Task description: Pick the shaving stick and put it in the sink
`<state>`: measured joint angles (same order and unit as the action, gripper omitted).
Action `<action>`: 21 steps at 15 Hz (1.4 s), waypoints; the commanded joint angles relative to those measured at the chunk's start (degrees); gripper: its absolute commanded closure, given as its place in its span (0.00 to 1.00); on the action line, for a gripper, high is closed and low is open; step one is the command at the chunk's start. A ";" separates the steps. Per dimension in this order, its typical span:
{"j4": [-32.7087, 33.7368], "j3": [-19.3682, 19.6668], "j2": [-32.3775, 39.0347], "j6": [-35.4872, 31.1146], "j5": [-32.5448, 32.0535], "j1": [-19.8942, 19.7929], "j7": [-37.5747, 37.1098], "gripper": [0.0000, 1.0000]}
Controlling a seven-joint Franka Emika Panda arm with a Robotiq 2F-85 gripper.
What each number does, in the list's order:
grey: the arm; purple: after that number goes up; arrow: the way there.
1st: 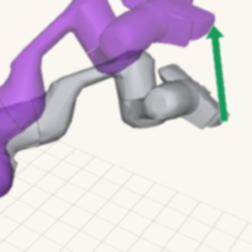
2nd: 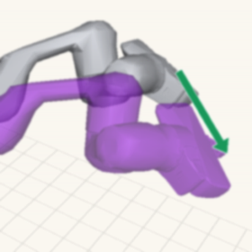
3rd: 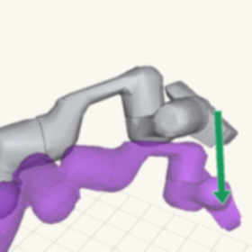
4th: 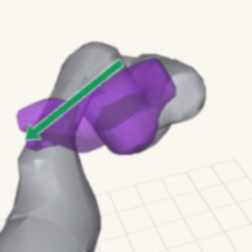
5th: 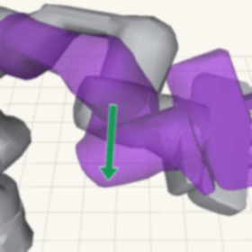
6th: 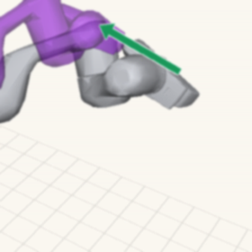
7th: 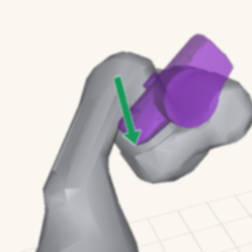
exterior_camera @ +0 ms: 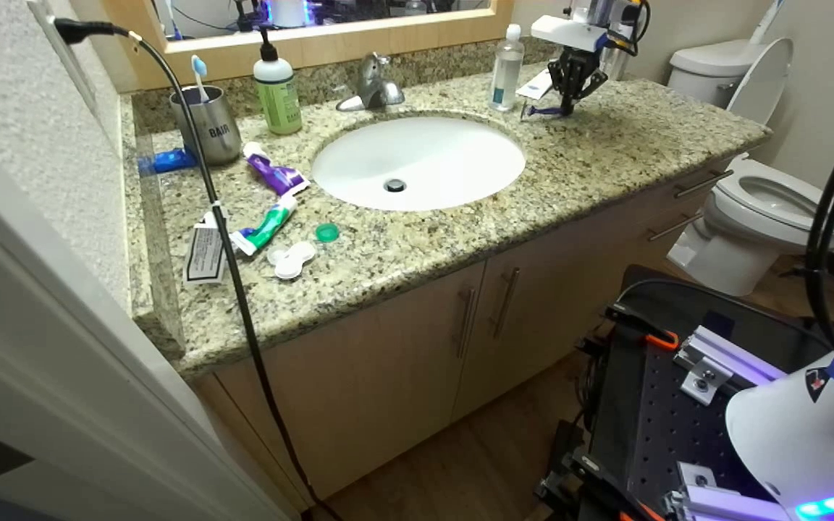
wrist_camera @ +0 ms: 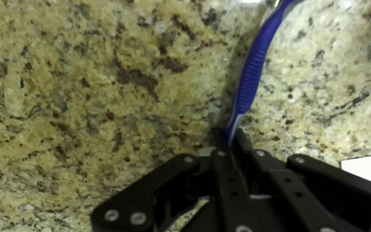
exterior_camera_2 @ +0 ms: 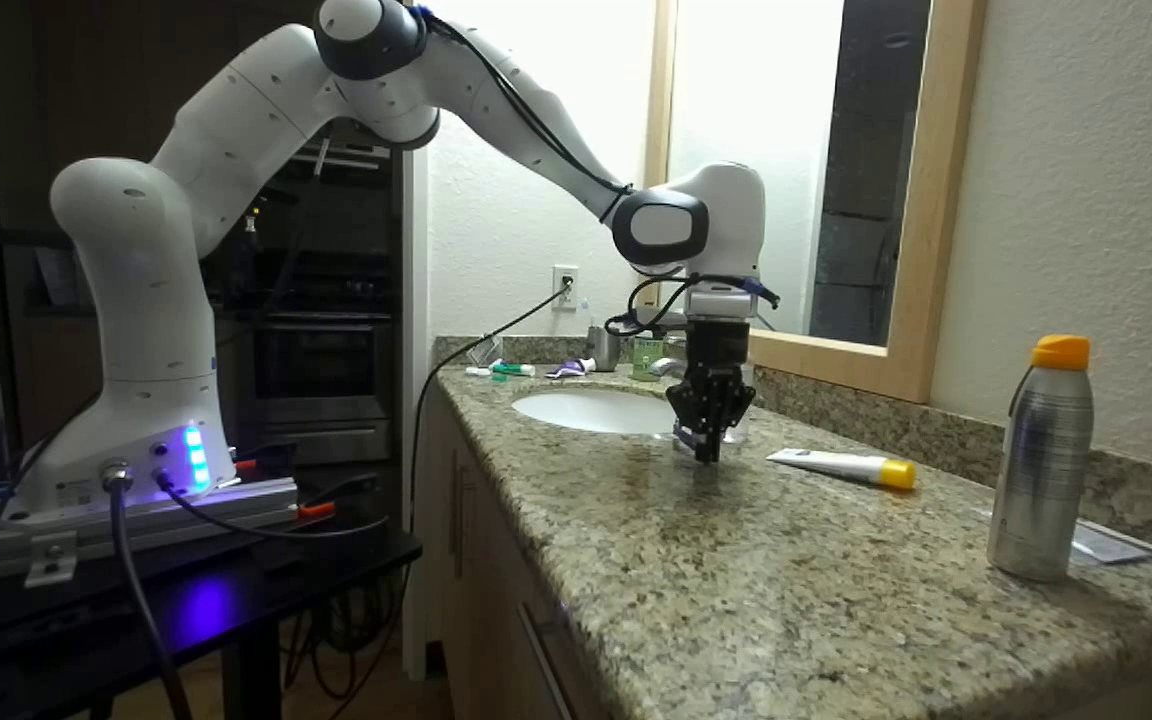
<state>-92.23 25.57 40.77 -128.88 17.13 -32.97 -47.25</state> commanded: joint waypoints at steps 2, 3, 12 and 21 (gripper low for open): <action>-3.93 -0.11 -7.43 0.64 -2.33 0.03 6.48 0.98; -4.71 0.14 -9.35 0.41 -3.51 0.06 9.47 0.98; -29.88 2.12 -29.17 -14.23 -15.48 4.32 31.48 0.98; -59.46 -0.68 -51.97 -25.59 -8.81 8.44 49.36 0.98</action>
<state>-140.46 26.16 0.11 -151.91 3.02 -25.49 -3.24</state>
